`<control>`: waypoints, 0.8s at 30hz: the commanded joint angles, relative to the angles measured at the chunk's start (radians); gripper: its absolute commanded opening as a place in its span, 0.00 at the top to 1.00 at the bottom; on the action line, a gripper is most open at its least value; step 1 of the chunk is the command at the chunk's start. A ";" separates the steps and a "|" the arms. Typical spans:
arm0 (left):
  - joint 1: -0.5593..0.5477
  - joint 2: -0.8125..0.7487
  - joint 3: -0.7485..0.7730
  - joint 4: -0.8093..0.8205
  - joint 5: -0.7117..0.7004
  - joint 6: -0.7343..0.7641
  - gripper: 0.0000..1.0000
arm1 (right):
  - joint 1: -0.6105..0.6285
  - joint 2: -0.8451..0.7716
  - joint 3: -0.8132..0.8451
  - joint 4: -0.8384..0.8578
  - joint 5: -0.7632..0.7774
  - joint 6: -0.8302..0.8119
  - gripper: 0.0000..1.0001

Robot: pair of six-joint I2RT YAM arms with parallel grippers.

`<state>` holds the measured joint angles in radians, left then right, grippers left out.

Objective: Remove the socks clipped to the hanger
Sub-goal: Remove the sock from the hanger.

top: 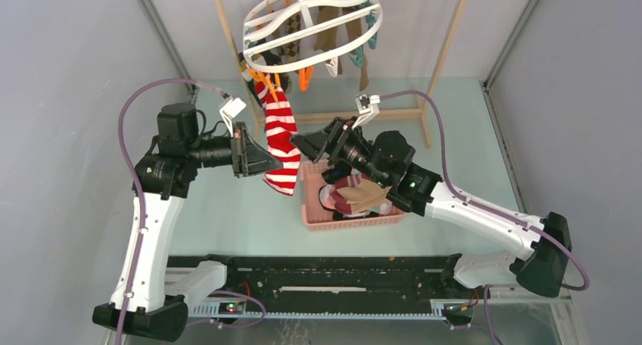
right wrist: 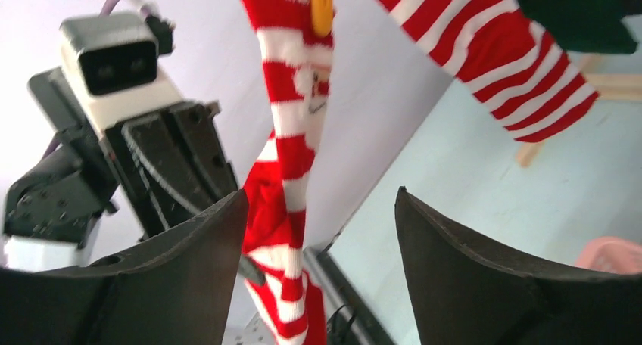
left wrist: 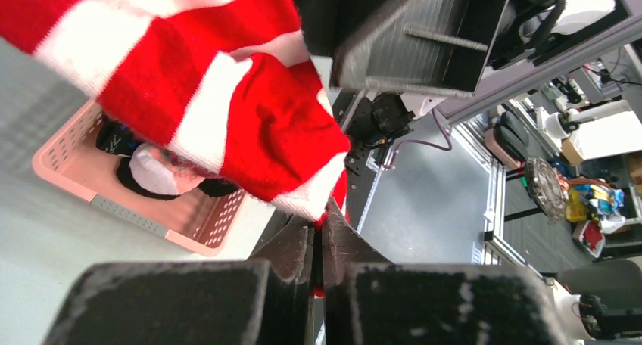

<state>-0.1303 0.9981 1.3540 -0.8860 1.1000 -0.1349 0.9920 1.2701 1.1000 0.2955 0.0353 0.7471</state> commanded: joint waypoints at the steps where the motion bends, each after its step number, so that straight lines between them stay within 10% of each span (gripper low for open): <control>1: -0.032 -0.023 -0.018 0.030 -0.058 -0.021 0.99 | 0.007 0.033 0.112 -0.060 0.184 -0.107 0.19; 24: -0.071 -0.062 -0.011 0.012 -0.125 -0.014 1.00 | 0.009 0.366 0.567 -0.129 0.269 -0.245 0.25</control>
<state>-0.1928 0.9585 1.3533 -0.8772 0.9825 -0.1425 1.0191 1.6268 1.6066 0.1787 0.2634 0.5274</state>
